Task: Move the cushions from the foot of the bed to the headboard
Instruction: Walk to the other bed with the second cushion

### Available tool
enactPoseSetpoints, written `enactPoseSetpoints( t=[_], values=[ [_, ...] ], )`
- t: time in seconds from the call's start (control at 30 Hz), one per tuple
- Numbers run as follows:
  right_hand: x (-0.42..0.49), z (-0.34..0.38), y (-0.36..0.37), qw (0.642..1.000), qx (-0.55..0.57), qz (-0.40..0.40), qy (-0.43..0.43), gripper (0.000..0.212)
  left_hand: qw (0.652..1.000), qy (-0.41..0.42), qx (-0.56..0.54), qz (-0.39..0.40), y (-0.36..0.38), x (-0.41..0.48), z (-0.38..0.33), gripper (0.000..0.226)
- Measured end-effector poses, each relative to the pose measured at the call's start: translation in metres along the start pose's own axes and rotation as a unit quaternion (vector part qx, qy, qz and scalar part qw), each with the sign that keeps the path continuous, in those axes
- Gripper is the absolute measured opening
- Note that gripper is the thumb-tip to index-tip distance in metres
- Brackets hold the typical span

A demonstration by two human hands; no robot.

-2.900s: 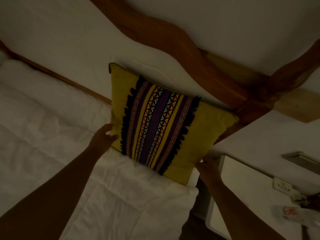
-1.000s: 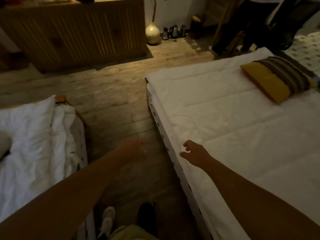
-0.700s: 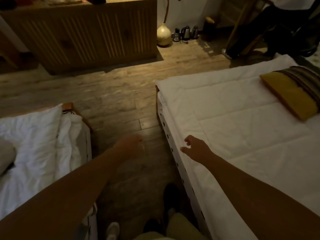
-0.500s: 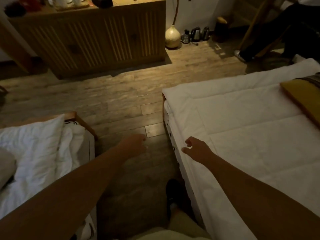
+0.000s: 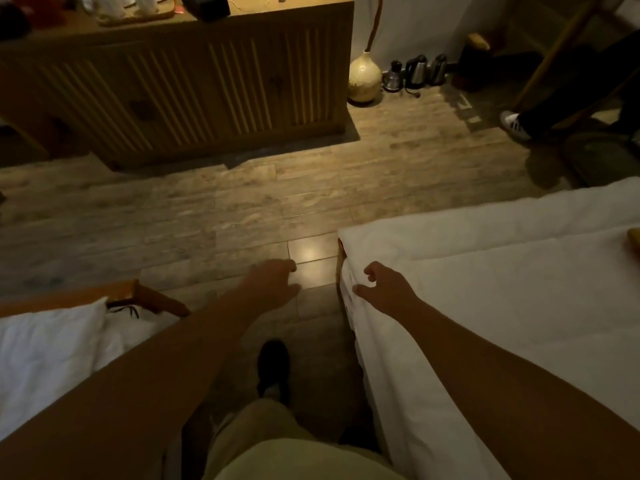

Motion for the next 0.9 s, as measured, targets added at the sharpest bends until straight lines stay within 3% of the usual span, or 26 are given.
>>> enactPoseSetpoints(
  t=[0.17,0.47,0.67,0.9],
  values=[
    [0.110,0.049,-0.042,0.999,-0.002,-0.021,0.029,0.059,0.999,0.038,0.030,-0.006,-0.081,0.109,0.040,0.056],
    [0.224,0.093,-0.110,0.981,0.129,-0.063,0.130,0.058,0.991,0.090,0.098,0.022,-0.224,0.253,0.069,0.053],
    [0.279,0.076,-0.171,0.966,0.167,-0.113,0.161,0.057,0.974,0.166,0.151,0.044,-0.289,0.351,0.008,0.053],
    [0.354,0.010,-0.253,0.936,0.230,-0.156,0.215,0.060,0.939,0.244,0.240,0.045,-0.342,0.470,-0.121,0.053]
  ],
)
Point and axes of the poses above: each hand's wrist, its own x-axis towards the middle knuckle, its own y-axis out of the palm, z = x × y, the point moved 4 cm from there along x, towards the middle knuckle, and after that the axes turned 10 degrees about z, right-handed, at the moved point
